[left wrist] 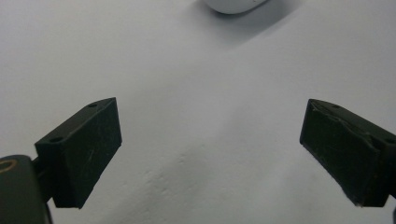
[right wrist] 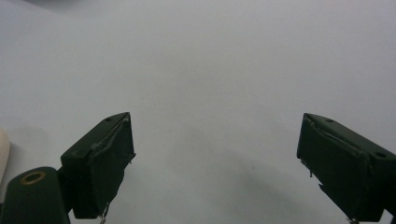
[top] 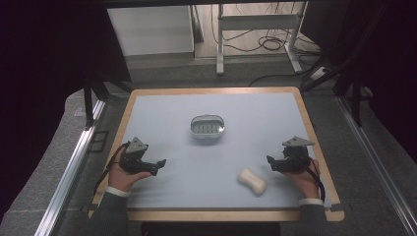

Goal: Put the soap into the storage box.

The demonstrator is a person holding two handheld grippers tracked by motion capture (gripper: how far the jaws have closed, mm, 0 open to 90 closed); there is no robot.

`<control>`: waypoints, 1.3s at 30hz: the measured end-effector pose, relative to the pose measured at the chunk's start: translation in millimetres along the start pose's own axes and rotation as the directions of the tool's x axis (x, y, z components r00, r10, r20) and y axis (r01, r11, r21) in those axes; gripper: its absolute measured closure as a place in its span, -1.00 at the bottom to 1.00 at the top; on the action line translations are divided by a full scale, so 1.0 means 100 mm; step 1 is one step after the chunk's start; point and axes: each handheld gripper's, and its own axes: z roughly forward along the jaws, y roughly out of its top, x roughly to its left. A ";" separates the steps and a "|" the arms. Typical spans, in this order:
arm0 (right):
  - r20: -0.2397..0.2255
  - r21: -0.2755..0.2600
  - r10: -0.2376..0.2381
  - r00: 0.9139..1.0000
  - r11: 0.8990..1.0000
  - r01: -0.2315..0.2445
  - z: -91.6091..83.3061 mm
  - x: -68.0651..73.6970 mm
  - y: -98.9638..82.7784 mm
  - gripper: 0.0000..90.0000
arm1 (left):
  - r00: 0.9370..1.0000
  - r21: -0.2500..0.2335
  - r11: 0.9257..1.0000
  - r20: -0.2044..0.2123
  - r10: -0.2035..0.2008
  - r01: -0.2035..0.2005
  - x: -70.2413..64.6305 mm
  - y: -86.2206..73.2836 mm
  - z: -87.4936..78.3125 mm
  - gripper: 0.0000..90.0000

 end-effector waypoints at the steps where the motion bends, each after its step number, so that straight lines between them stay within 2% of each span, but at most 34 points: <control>1: -0.005 -0.004 0.003 1.000 1.000 -0.003 0.00 -0.02 0.00 -0.75 | 1.000 0.002 1.000 -0.009 0.002 -0.002 0.00 0.01 0.01 -0.86; 4: -0.036 -0.022 0.014 0.999 1.000 -0.014 -0.03 -0.08 0.00 -0.71 | 1.000 0.004 1.000 -0.030 -0.004 0.004 -0.02 0.01 0.00 -0.83; 8: -0.044 -0.029 0.020 0.999 0.999 -0.021 -0.09 -0.12 -0.01 -0.68 | 1.000 0.001 1.000 -0.021 -0.003 0.003 -0.05 0.00 0.00 -0.80; 9: -0.048 -0.035 0.025 0.999 0.999 -0.026 -0.10 -0.12 0.00 -0.67 | 1.000 0.026 1.000 -0.024 0.006 -0.005 -0.06 -0.01 0.01 -0.80; 11: -0.059 -0.036 0.021 0.998 0.999 -0.023 -0.13 -0.11 0.02 -0.66 | 1.000 0.038 0.999 -0.019 0.016 -0.015 -0.07 -0.02 0.00 -0.80; 15: -0.060 -0.029 0.000 0.998 1.000 -0.001 -0.15 -0.06 0.03 -0.62 | 1.000 0.024 1.000 0.004 0.010 -0.010 -0.08 -0.02 -0.05 -0.79; 19: -0.064 -0.029 0.008 0.998 1.000 -0.010 -0.12 -0.06 0.03 -0.61 | 1.000 0.018 1.000 0.009 0.024 -0.024 -0.07 -0.02 -0.03 -0.79; 21: -0.036 -0.030 0.019 0.999 0.999 -0.020 -0.12 -0.06 0.03 -0.60 | 1.000 0.025 0.999 0.019 0.021 -0.021 -0.05 -0.03 0.01 -0.79; 24: -0.034 -0.018 0.008 0.999 1.000 -0.009 -0.12 -0.05 0.04 -0.59 | 1.000 0.033 0.999 0.019 0.023 -0.024 -0.04 -0.04 0.02 -0.79; 27: -0.069 -0.008 -0.005 0.998 1.000 0.004 -0.15 -0.01 0.06 -0.59 | 1.000 0.030 0.999 0.024 0.018 -0.019 -0.03 -0.05 -0.01 -0.79; 30: -0.076 -0.008 -0.005 0.997 1.000 0.004 -0.18 0.00 0.08 -0.58 | 1.000 0.029 0.999 0.026 0.012 -0.013 -0.03 -0.06 -0.02 -0.79; 39: -0.127 -0.010 -0.018 0.992 1.000 0.017 -0.36 0.07 0.19 -0.54 | 0.999 0.052 0.997 0.017 0.049 -0.050 -0.04 -0.08 0.01 -0.80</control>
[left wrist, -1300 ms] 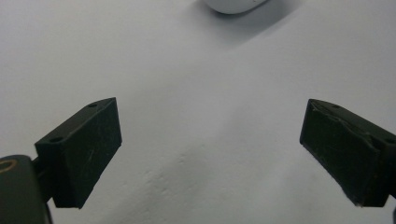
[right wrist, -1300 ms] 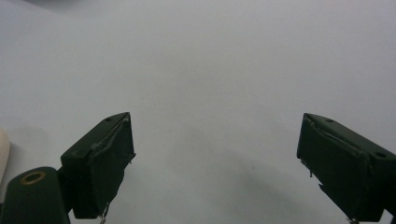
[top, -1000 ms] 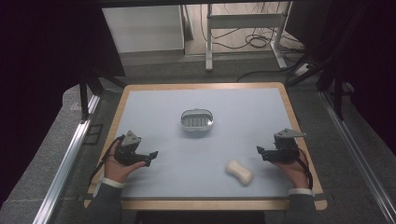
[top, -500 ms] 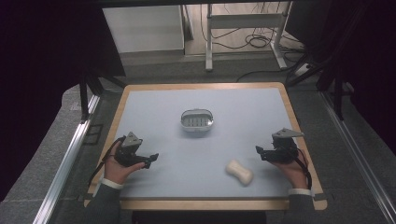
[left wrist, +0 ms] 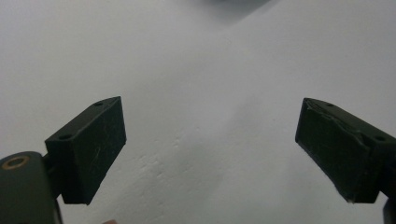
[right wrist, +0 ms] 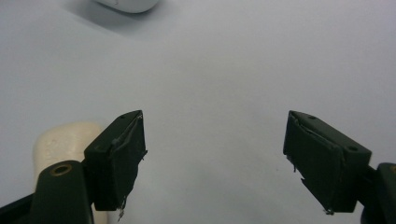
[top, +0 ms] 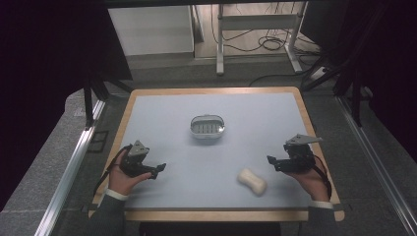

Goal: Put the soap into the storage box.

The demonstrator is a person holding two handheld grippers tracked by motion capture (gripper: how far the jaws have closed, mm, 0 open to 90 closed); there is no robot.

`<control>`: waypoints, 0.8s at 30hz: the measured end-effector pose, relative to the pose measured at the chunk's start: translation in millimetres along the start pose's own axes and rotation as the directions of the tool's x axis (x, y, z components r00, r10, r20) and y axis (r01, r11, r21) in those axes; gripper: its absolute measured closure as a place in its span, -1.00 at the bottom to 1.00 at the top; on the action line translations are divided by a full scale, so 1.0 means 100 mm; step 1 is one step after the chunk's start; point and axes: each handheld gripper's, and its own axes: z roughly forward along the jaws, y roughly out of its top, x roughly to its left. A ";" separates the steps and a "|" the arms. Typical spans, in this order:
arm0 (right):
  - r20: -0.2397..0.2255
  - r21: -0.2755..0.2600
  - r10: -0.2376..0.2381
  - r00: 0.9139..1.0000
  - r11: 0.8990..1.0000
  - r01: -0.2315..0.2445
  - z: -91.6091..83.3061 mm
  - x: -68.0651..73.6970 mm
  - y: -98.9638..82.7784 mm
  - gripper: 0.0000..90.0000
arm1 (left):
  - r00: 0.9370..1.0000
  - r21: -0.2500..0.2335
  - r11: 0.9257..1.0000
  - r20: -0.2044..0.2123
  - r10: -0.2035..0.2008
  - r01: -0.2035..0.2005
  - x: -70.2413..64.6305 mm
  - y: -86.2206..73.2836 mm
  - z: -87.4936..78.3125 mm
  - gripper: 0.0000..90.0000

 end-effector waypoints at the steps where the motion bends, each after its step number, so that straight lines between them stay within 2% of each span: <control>1: -0.002 0.002 -0.006 1.000 1.000 0.006 -0.01 0.02 0.01 -0.53 | 1.000 0.002 1.000 0.001 0.001 -0.001 0.00 0.00 0.00 -0.80; 9: -0.046 0.024 -0.045 0.998 0.999 0.047 -0.06 0.13 0.08 -0.48 | 1.000 0.005 1.000 0.000 0.002 -0.002 0.00 0.00 0.01 -0.81; 12: -0.077 0.059 -0.074 0.994 0.995 0.078 -0.06 0.23 0.13 -0.47 | 1.000 0.005 1.000 0.002 0.002 -0.002 0.00 0.00 0.01 -0.81; 16: -0.095 0.100 -0.107 0.990 0.988 0.116 -0.02 0.35 0.17 -0.47 | 1.000 0.015 1.000 -0.008 0.011 -0.011 0.00 0.00 0.02 -0.82; 21: -0.119 0.122 -0.128 0.985 0.982 0.142 0.03 0.47 0.20 -0.47 | 1.000 0.023 1.000 -0.011 0.020 -0.020 0.00 -0.01 0.03 -0.82; 24: -0.145 0.158 -0.162 0.976 0.970 0.184 0.11 0.57 0.22 -0.47 | 1.000 0.030 0.999 -0.013 0.025 -0.025 0.00 -0.01 0.04 -0.82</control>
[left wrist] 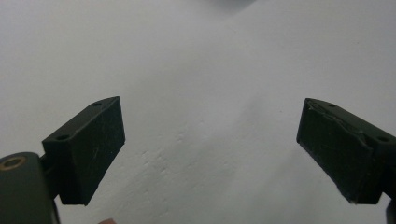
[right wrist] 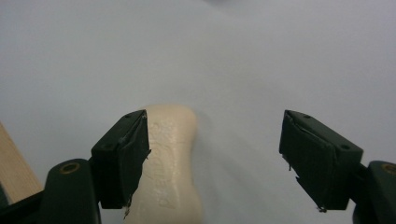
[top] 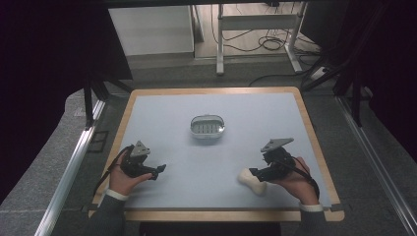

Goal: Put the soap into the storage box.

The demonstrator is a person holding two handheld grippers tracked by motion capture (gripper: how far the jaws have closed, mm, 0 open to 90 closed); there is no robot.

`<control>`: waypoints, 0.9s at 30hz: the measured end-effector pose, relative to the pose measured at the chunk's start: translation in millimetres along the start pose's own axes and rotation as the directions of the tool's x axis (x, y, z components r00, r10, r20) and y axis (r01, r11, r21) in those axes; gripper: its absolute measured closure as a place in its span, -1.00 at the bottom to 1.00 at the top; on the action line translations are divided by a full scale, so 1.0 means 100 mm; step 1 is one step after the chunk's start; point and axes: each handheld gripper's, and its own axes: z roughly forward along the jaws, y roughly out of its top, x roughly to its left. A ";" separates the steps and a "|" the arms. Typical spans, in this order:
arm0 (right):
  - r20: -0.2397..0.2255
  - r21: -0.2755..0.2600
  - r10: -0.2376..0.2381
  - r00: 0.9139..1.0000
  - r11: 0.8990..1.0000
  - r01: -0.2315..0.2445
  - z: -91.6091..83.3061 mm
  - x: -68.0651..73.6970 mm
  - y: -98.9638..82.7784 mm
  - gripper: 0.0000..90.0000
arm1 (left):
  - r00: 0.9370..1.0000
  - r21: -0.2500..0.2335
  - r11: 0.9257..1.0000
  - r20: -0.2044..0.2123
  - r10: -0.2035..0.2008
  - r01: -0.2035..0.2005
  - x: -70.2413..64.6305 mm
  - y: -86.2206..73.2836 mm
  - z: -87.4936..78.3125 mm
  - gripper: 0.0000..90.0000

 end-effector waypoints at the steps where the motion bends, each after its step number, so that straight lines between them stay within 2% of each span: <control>1: -0.002 0.008 -0.009 1.000 1.000 0.009 0.02 0.02 0.01 -0.47 | 1.000 0.001 1.000 0.000 0.001 -0.001 0.00 0.00 0.00 -0.82; 7: -0.015 0.083 -0.029 0.999 0.996 0.030 0.13 0.12 0.02 -0.46 | 1.000 0.008 1.000 -0.004 0.011 -0.011 -0.01 0.00 0.01 -0.81; 13: -0.017 0.169 -0.020 1.000 0.985 0.022 0.22 0.20 0.02 -0.40 | 1.000 0.008 1.000 -0.007 0.012 -0.012 -0.01 -0.01 0.00 -0.81; 23: -0.034 0.232 0.007 0.999 0.973 0.001 0.32 0.25 -0.02 -0.28 | 1.000 0.019 1.000 -0.011 0.018 -0.017 -0.02 -0.01 0.02 -0.82; 24: -0.046 0.246 0.004 0.999 0.969 0.007 0.34 0.26 -0.04 -0.23 | 1.000 0.017 1.000 -0.012 0.017 -0.017 -0.02 -0.01 0.02 -0.82; 25: -0.046 0.246 0.004 0.999 0.969 0.007 0.34 0.26 -0.04 -0.23 | 1.000 0.017 1.000 -0.012 0.017 -0.017 -0.02 -0.01 0.02 -0.82; 27: -0.041 0.261 0.008 0.999 0.965 0.002 0.36 0.26 -0.04 -0.10 | 1.000 0.017 1.000 -0.012 0.018 -0.018 -0.02 -0.01 0.02 -0.82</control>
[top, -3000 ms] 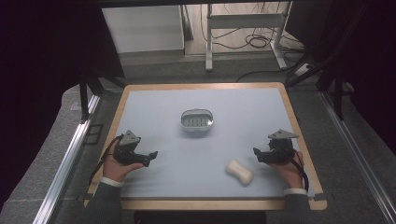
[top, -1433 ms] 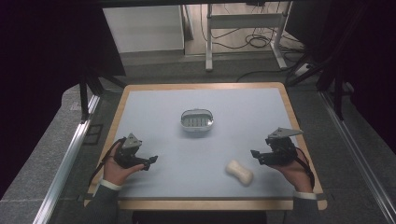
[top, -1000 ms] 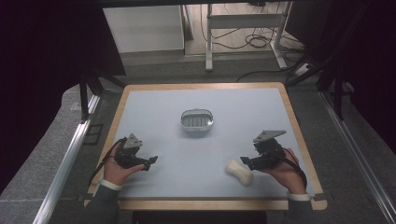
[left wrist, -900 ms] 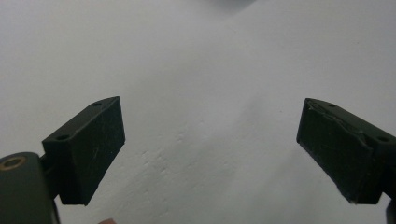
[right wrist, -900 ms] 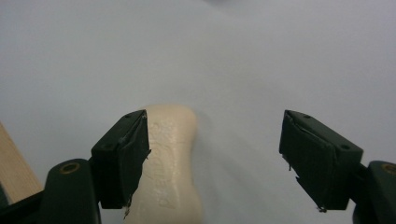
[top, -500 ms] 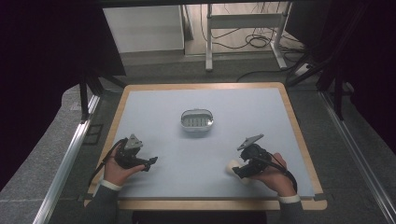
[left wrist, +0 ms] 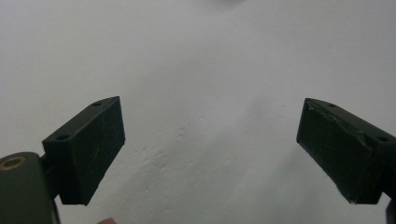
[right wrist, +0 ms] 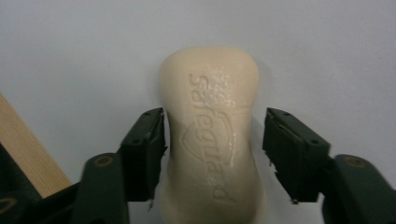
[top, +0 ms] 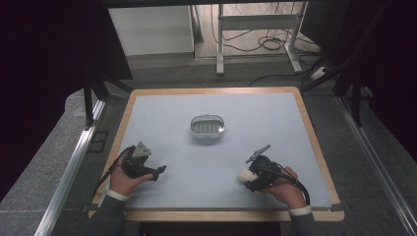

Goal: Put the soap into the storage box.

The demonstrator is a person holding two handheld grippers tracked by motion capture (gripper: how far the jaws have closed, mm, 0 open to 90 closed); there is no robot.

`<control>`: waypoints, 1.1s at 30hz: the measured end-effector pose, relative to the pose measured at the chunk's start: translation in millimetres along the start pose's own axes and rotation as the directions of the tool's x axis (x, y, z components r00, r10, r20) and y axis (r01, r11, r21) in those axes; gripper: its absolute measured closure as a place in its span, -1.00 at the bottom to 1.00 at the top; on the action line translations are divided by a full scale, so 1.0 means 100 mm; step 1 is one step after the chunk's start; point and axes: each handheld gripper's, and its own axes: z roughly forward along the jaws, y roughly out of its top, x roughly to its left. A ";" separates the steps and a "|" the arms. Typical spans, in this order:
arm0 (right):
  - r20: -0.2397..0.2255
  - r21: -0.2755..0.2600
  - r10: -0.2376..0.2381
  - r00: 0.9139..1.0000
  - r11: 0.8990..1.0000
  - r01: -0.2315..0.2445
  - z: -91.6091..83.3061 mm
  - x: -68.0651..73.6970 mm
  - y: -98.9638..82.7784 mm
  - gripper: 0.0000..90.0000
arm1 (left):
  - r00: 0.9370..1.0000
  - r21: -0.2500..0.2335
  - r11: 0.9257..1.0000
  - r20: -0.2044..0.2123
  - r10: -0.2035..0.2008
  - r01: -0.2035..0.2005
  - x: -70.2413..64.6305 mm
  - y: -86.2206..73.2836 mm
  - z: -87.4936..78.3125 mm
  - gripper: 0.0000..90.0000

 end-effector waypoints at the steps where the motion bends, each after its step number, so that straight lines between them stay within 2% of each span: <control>1: 0.000 0.003 -0.004 1.000 1.000 0.004 0.01 0.00 0.00 -0.05 | 1.000 0.000 1.000 0.000 0.000 0.000 0.00 0.00 0.00 -0.82; 3: -0.016 0.018 -0.009 1.000 1.000 0.009 0.04 0.01 0.01 0.03 | 1.000 0.004 1.000 0.001 0.002 -0.002 0.00 0.00 0.01 -0.82; 6: -0.013 0.037 0.002 1.000 0.999 -0.001 0.06 0.01 0.02 0.08 | 1.000 0.003 1.000 0.001 0.003 -0.003 -0.01 0.00 0.01 -0.82; 14: -0.029 0.048 0.000 1.000 0.999 0.002 0.05 -0.01 0.02 0.09 | 1.000 -0.004 1.000 -0.003 -0.003 0.003 0.00 0.00 0.00 -0.82; 33: -0.020 -0.023 -0.005 1.000 1.000 0.004 -0.15 -0.08 0.01 0.10 | 1.000 0.016 1.000 -0.005 0.010 -0.010 -0.02 0.00 0.04 -0.82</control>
